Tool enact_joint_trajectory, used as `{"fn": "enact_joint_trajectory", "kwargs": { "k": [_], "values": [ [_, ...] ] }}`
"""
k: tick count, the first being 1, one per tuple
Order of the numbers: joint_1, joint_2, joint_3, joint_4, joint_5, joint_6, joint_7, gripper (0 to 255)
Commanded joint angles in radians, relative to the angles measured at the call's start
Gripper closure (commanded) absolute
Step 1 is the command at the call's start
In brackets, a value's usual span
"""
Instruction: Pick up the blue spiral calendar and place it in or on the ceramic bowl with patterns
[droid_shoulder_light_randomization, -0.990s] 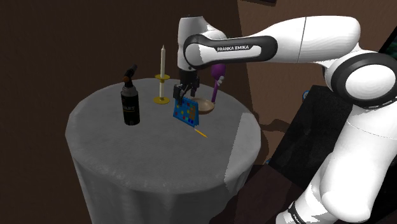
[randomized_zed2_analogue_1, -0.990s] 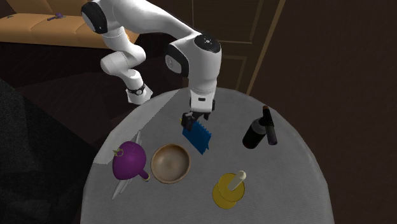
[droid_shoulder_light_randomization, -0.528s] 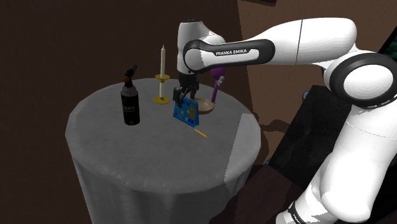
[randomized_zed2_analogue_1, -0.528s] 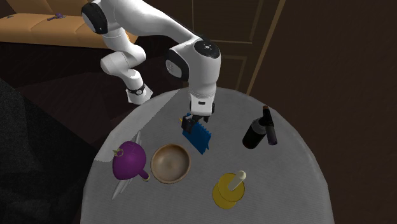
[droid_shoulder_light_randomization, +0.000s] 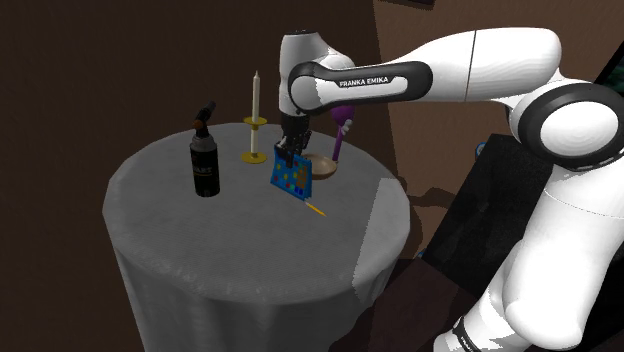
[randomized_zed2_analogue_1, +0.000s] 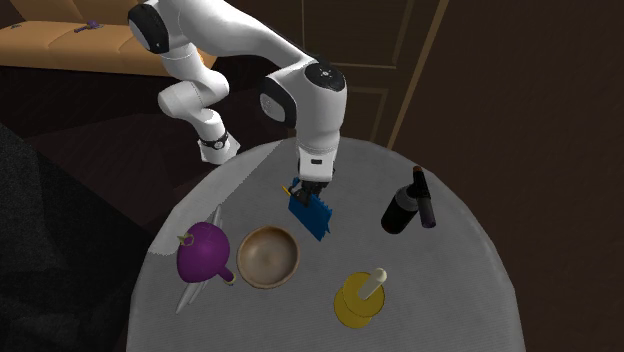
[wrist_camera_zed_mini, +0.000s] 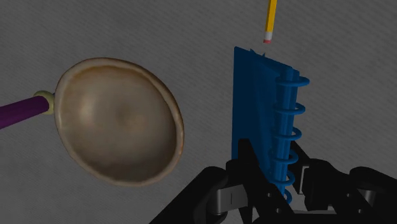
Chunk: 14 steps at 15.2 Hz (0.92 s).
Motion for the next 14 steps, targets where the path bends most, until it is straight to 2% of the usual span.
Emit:
{"fn": "enact_joint_trajectory", "kwargs": {
  "k": [1,4,14],
  "values": [
    [0.001,0.001,0.001,-0.001,0.001,0.001,0.0,255],
    [0.001,0.001,0.001,-0.001,0.001,0.001,0.0,255],
    [0.004,0.0,0.003,0.131,0.006,-0.131,-0.018,255]
  ]
}}
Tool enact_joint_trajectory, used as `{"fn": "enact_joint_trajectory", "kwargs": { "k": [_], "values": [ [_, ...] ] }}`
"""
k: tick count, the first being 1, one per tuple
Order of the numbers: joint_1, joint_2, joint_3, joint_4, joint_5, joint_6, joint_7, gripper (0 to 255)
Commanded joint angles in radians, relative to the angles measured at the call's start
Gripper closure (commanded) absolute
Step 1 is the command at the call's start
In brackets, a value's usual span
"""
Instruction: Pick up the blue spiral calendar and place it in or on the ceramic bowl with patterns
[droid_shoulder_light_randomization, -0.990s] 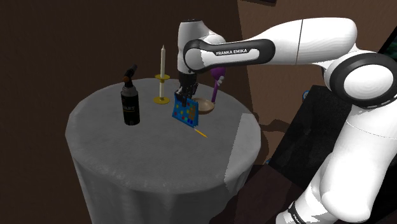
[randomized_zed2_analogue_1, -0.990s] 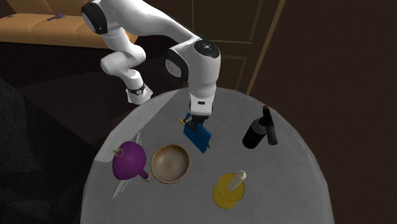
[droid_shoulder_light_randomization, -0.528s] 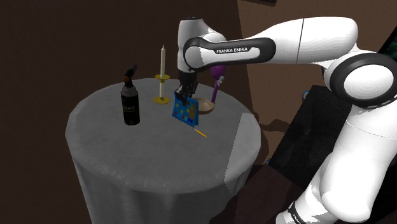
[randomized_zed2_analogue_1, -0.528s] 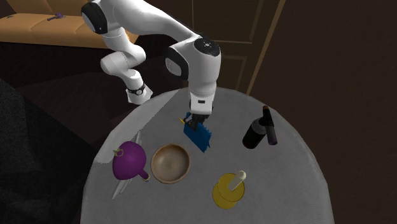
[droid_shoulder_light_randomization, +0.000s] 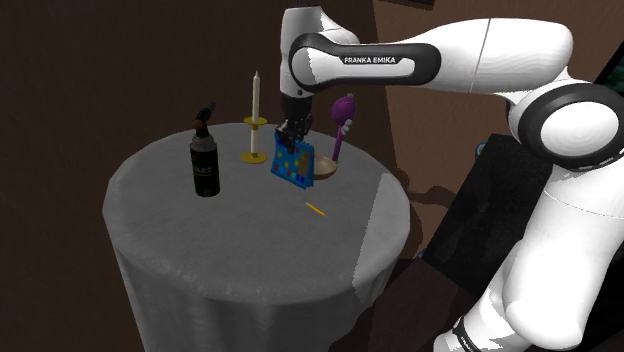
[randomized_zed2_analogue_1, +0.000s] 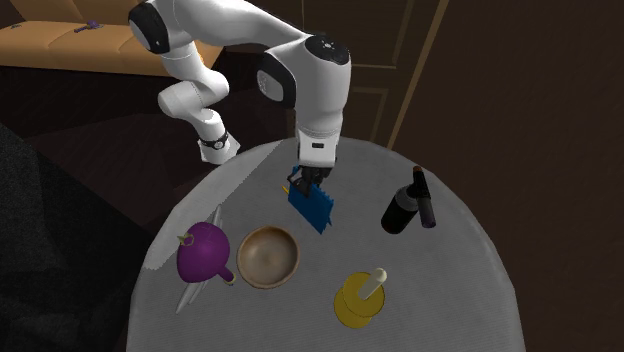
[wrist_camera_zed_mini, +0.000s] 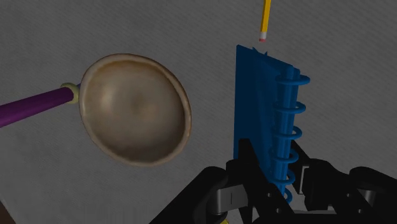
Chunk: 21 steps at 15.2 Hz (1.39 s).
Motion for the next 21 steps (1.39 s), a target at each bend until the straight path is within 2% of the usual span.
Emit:
{"fn": "enact_joint_trajectory", "kwargs": {
  "k": [1,13,21],
  "values": [
    [0.001,0.0,0.0,0.027,0.001,-0.026,-0.004,255],
    [0.01,0.036,0.003,0.234,-0.004,-0.197,-0.022,255],
    [-0.09,0.104,-0.059,0.407,0.007,-0.277,-0.201,255]
  ]
}}
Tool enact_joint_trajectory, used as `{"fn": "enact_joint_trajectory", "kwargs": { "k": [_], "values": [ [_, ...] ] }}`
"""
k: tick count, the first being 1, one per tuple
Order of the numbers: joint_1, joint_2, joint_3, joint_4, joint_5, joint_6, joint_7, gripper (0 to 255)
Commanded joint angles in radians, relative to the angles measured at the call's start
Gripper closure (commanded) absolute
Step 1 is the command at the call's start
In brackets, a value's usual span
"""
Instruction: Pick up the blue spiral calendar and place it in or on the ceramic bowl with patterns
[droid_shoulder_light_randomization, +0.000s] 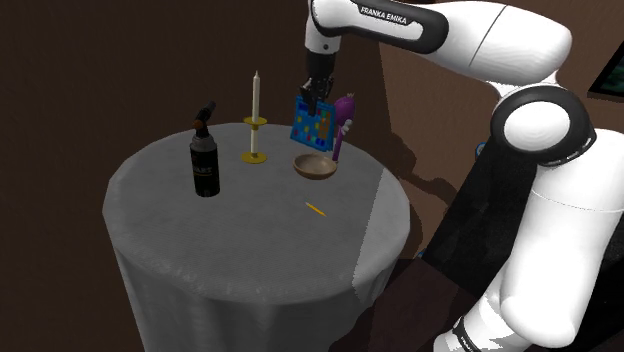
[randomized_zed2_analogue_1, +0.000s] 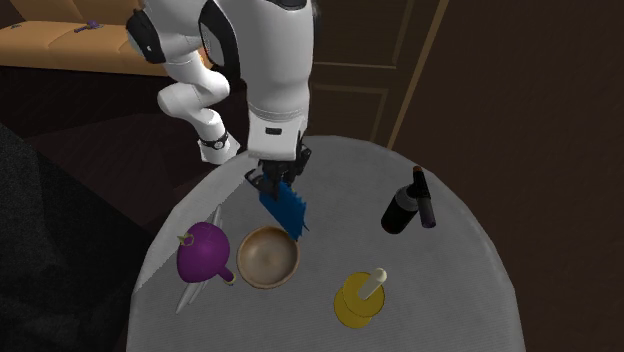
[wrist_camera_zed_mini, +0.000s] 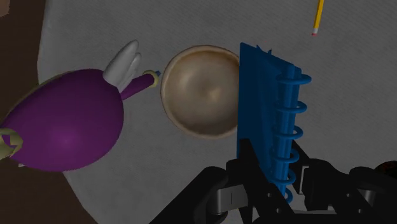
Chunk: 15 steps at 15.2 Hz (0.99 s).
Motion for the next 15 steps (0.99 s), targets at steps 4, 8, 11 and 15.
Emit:
{"fn": "enact_joint_trajectory", "kwargs": {
  "k": [4,8,11,15],
  "values": [
    [-0.062,0.099,-0.035,0.202,0.004,-0.087,-0.115,255],
    [-0.08,0.086,-0.04,0.148,0.009,-0.044,-0.13,255],
    [-0.084,0.057,-0.04,0.063,0.012,0.013,-0.124,255],
    [-0.089,0.029,-0.04,-0.035,0.014,0.082,-0.116,255]
  ]
}}
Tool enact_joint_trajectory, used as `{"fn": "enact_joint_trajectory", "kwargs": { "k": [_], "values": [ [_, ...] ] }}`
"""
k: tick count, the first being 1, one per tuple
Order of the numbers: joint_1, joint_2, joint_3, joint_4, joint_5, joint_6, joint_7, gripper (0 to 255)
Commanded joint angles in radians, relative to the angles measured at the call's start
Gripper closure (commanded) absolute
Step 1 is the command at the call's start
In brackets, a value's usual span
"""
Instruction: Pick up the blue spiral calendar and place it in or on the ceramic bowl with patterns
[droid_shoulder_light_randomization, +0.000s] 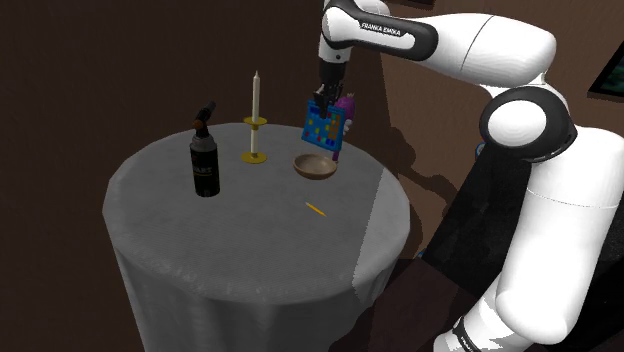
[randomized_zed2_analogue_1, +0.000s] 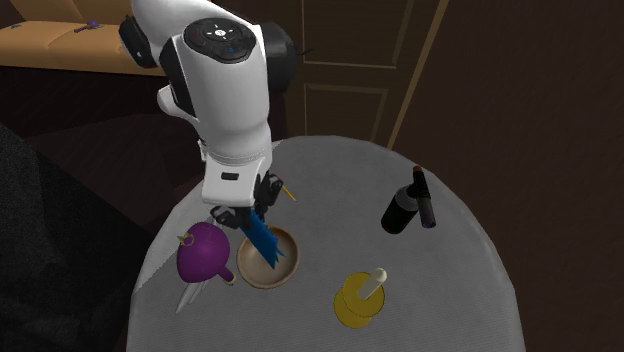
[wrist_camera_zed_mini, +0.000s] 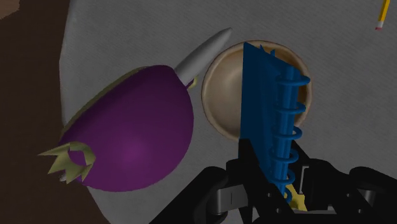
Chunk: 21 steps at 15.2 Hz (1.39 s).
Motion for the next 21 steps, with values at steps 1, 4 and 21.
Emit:
{"fn": "enact_joint_trajectory", "kwargs": {
  "k": [1,4,21],
  "values": [
    [0.0,-0.01,0.001,-0.041,0.001,0.032,0.005,255],
    [-0.003,-0.025,0.0,-0.103,0.001,0.079,0.01,255],
    [-0.008,-0.048,-0.001,-0.253,0.001,0.206,0.023,0]
  ]
}}
